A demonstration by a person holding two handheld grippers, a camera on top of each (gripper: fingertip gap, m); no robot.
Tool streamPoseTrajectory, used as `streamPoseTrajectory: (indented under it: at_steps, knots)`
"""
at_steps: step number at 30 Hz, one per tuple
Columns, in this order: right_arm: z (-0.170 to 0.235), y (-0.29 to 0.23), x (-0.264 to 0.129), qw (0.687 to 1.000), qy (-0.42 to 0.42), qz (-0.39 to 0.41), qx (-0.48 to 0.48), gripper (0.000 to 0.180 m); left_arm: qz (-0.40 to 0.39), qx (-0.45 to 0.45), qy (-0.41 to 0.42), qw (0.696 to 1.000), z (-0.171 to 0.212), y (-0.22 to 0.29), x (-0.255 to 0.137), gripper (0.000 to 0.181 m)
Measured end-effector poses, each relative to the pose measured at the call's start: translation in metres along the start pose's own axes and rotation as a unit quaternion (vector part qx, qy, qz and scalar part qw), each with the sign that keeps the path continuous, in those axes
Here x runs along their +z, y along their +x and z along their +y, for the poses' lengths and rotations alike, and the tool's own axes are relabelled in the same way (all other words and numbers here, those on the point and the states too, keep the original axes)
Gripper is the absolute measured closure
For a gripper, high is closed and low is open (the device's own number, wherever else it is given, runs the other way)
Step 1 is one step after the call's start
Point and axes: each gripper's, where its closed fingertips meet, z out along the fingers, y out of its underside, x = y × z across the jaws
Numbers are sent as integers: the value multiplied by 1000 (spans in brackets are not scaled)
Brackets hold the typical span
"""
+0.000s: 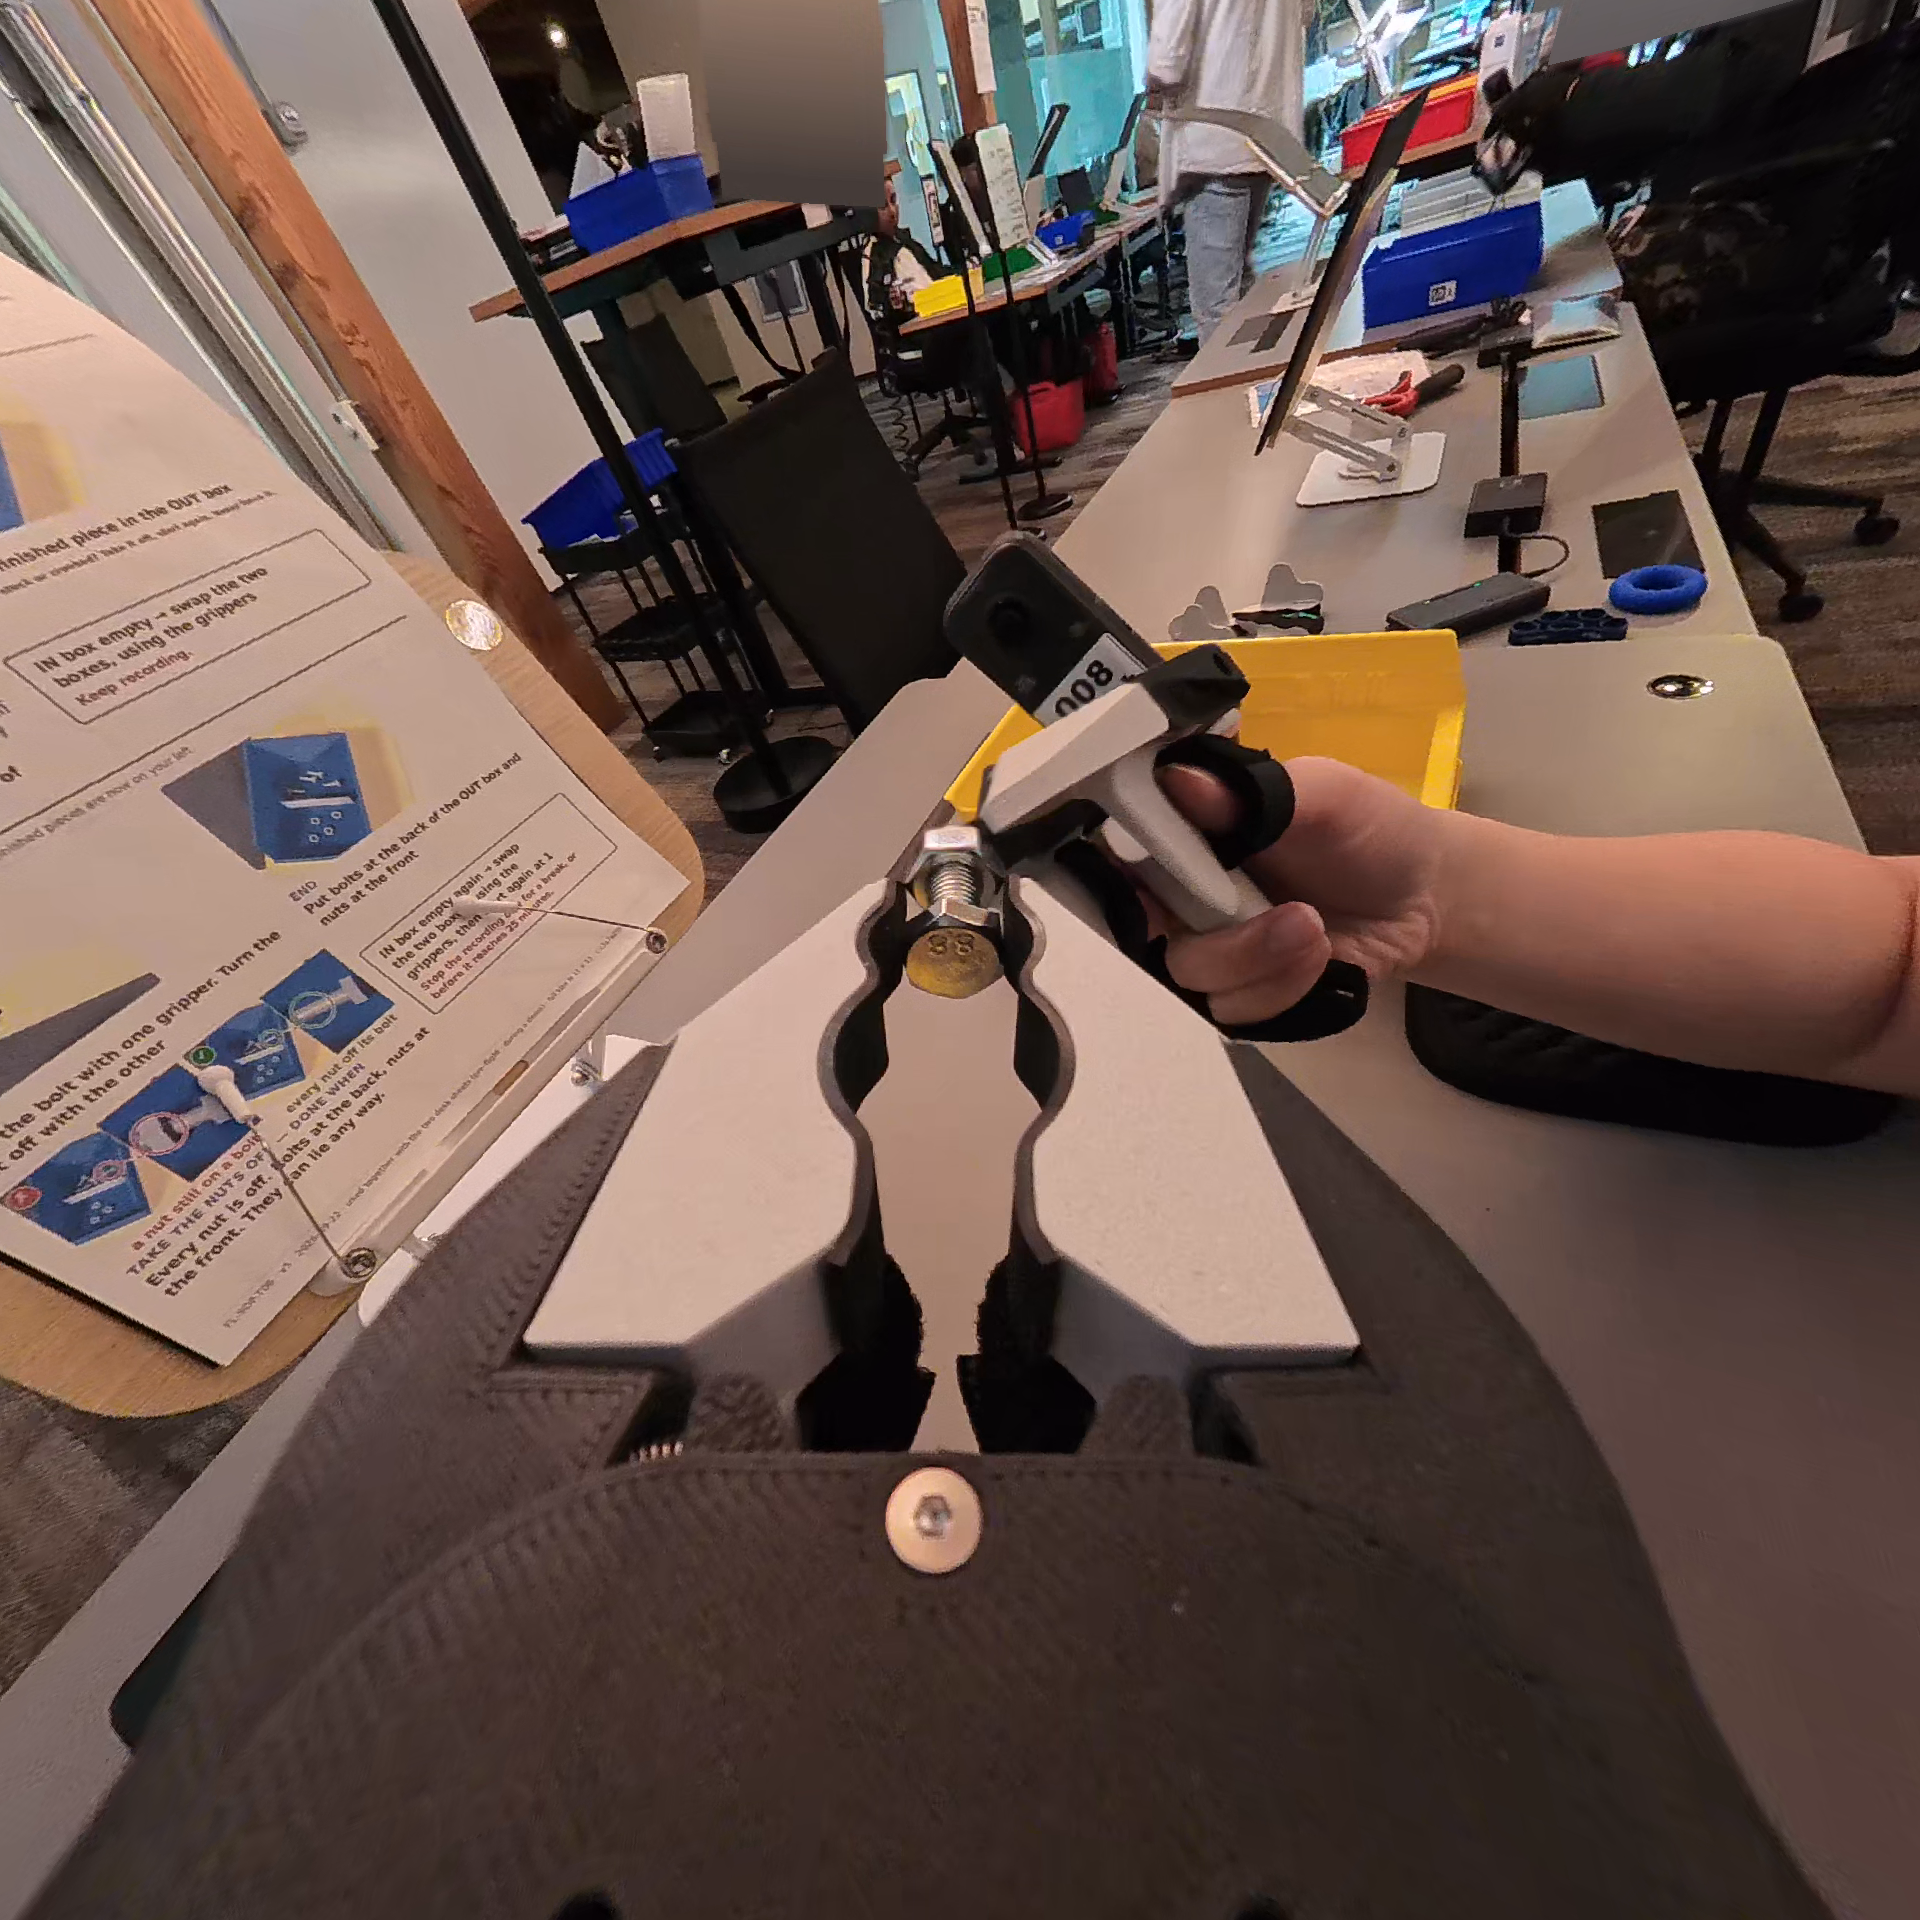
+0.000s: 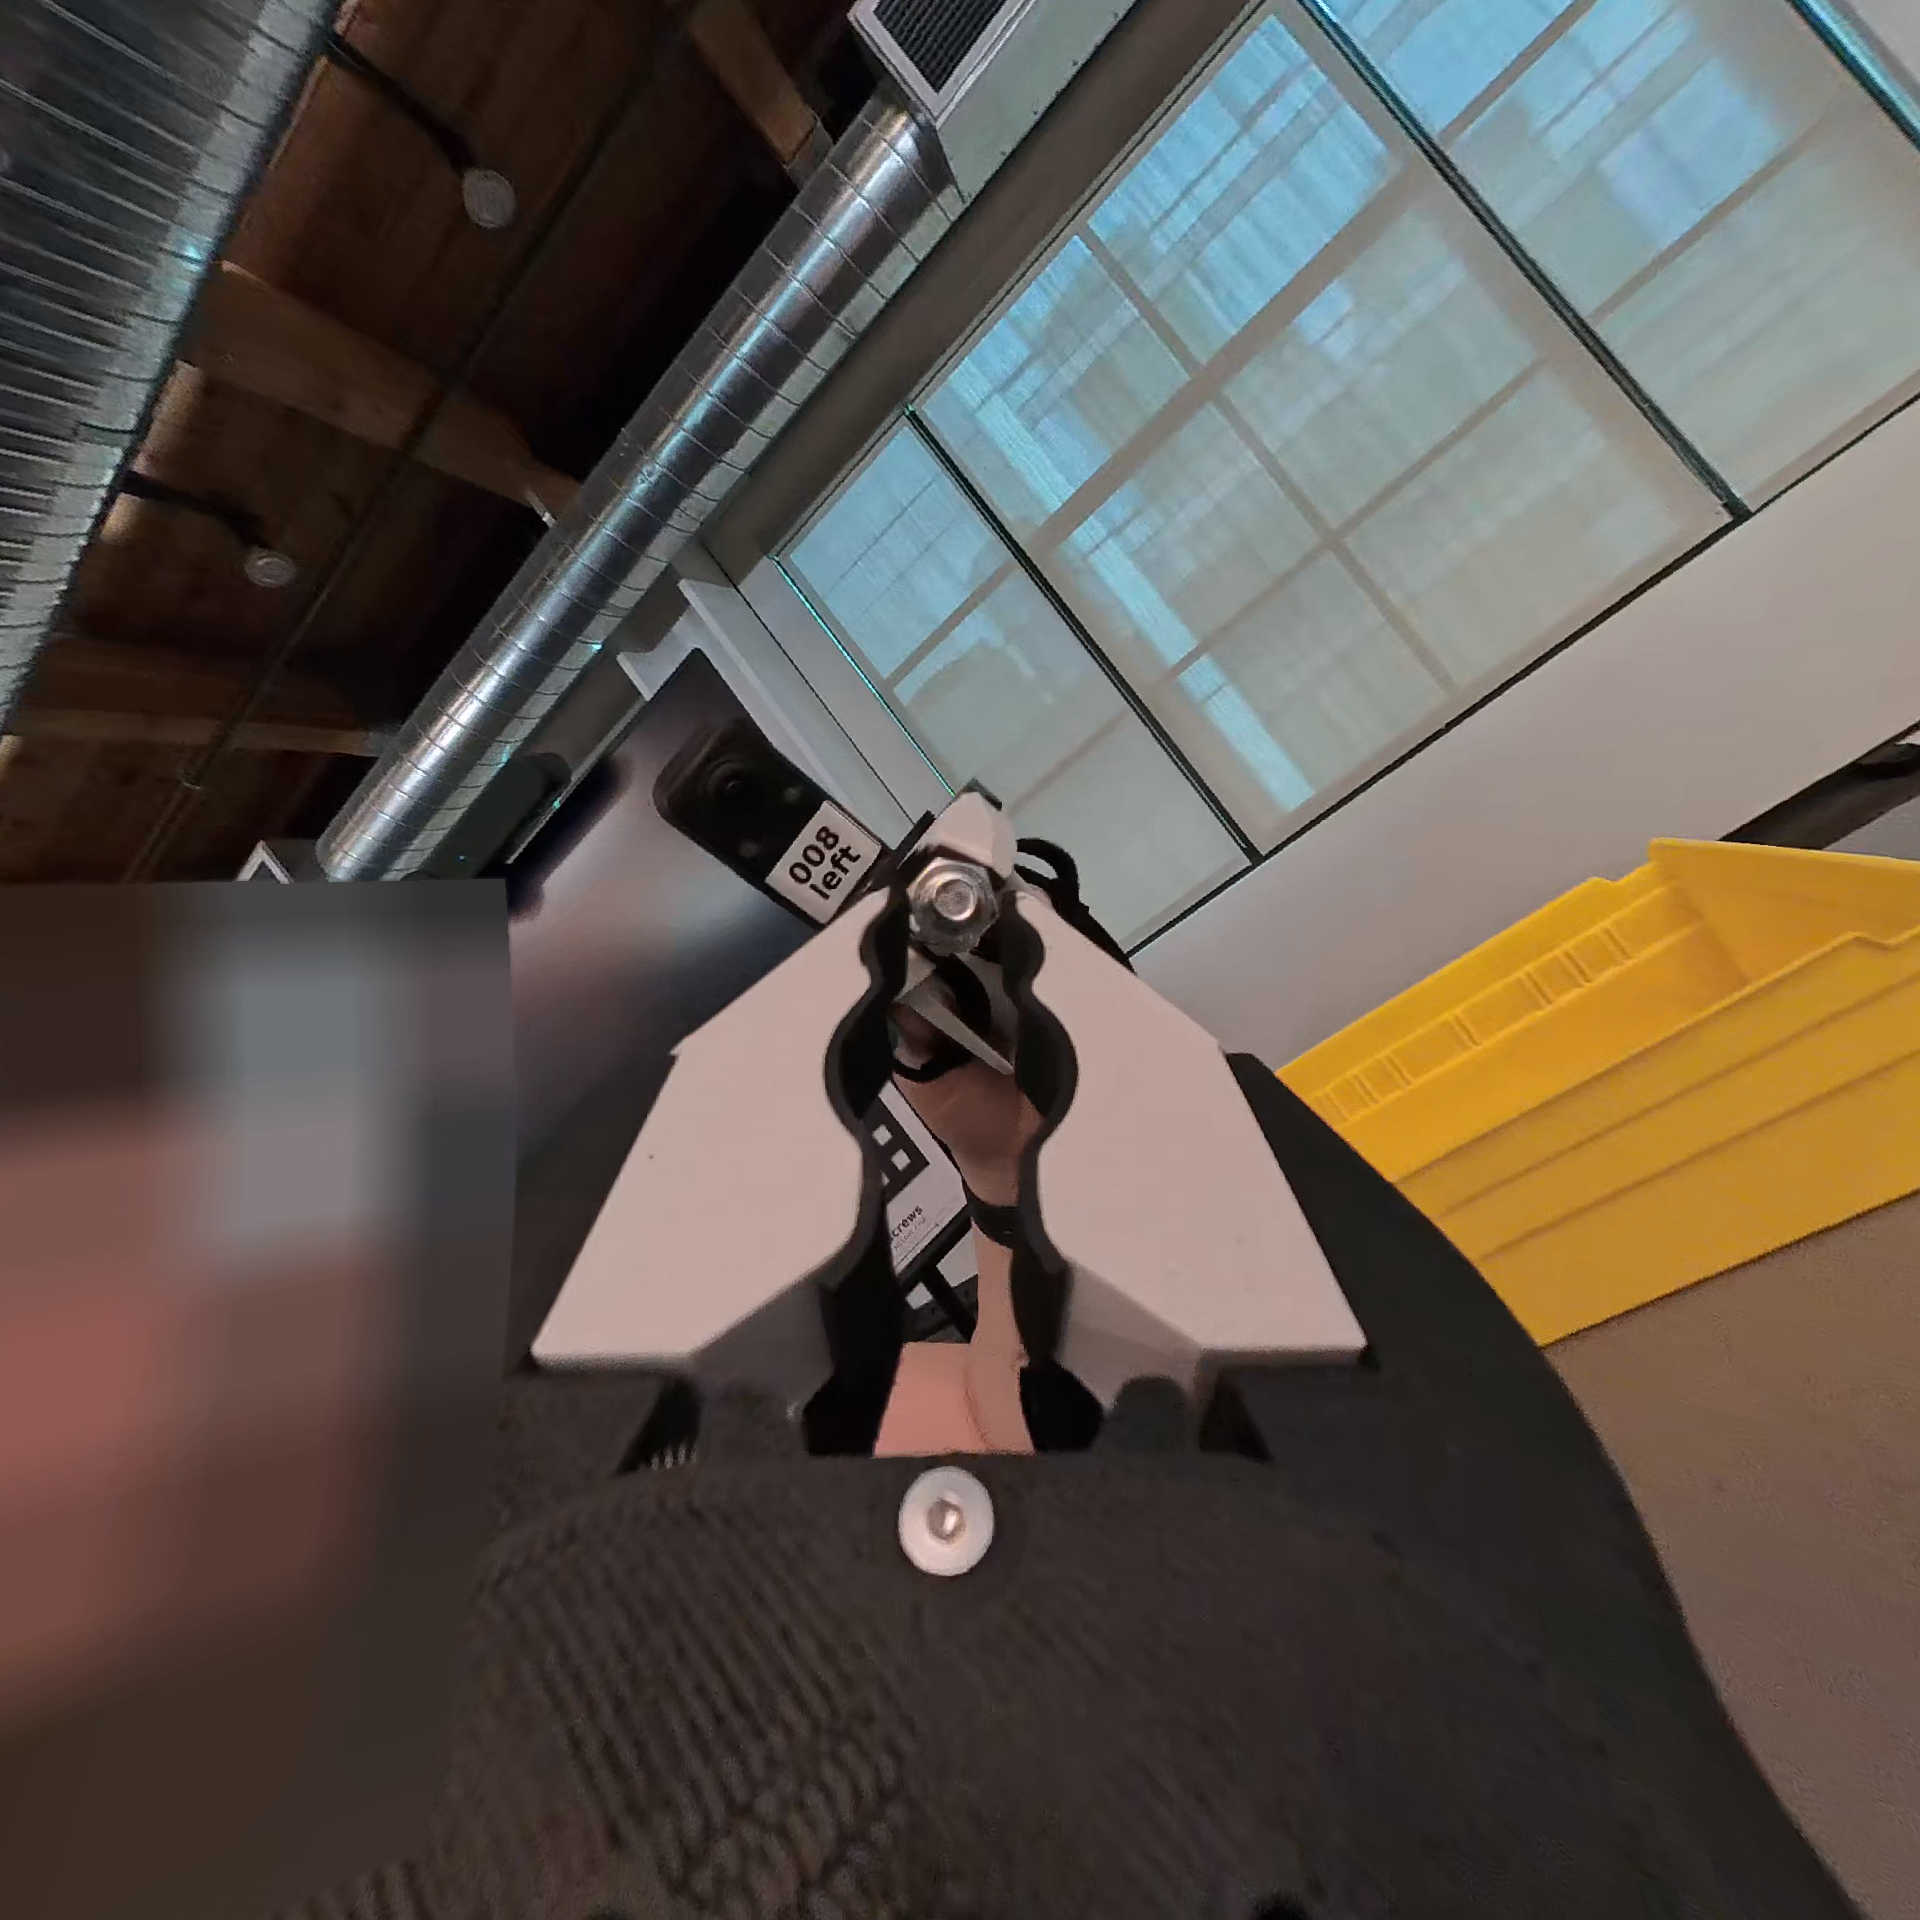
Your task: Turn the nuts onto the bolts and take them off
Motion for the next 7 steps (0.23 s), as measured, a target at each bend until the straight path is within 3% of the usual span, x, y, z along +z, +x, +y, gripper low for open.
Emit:
streamPoseTrajectory:
  at_steps: [7]
  knots:
    - [4, -1, 0, 1000, -13, -13, 18, 165, -7, 10, 1, 1000, -1, 1, 1, 164]
